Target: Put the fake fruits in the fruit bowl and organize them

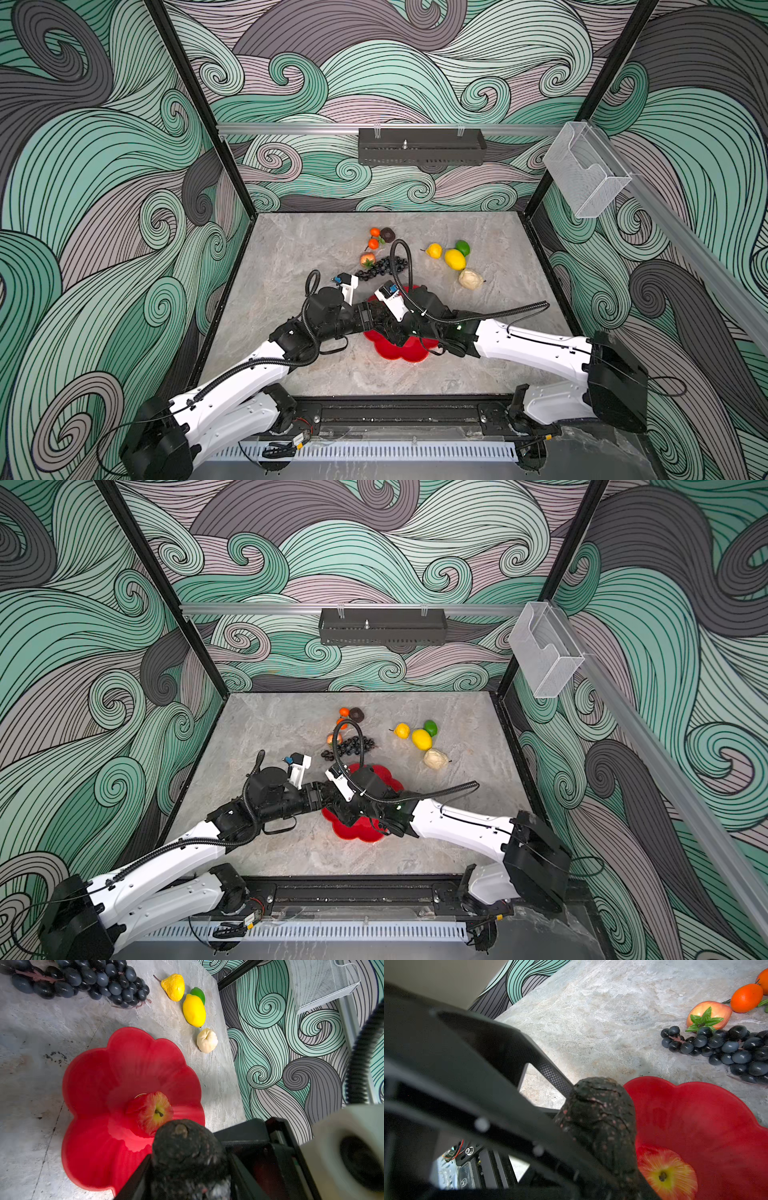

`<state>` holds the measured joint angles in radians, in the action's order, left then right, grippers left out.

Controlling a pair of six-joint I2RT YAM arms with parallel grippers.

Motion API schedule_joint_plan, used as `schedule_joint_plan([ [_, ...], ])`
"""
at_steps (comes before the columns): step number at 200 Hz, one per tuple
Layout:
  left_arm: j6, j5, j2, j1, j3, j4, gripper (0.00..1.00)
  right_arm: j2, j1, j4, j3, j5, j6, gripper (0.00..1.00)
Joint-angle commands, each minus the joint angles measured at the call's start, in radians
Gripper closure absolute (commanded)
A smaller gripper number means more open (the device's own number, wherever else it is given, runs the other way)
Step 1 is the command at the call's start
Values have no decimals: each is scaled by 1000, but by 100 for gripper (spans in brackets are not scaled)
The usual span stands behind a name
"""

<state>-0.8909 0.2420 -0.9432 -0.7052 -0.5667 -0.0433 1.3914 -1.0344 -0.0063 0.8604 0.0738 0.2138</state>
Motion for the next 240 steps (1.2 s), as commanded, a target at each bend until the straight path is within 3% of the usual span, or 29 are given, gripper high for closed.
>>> schedule_joint_plan([
  [1,10,7,7,-8,-7,10,49,-6,-10,32,0,-31,-15,59],
  [48,32,-10,-17,-9,-32,-12,51,-8,-9,-28,20,-82,-10,54],
  [65,65,-35,-18,-9,-56,-51,52,-17,-10,-71,32,-96,-14,42],
  [84,142,-130,-11,-8,-105,-167,52,-53,-4,-145,43,-102,-24,21],
  [107,267,-265,-10,-7,-176,-323,52,-134,-5,-241,28,-131,-46,9],
  [120,316,-278,-33,-7,-220,-389,52,-194,-1,-270,-8,-175,-55,4],
  [174,350,-230,-305,-27,-437,-653,52,-408,48,-291,-210,-442,18,0],
  [205,318,-225,-433,-84,-501,-650,53,-467,53,-240,-310,-522,55,0],
  [240,289,-250,-576,-89,-575,-719,51,-507,57,-210,-364,-554,70,0],
])
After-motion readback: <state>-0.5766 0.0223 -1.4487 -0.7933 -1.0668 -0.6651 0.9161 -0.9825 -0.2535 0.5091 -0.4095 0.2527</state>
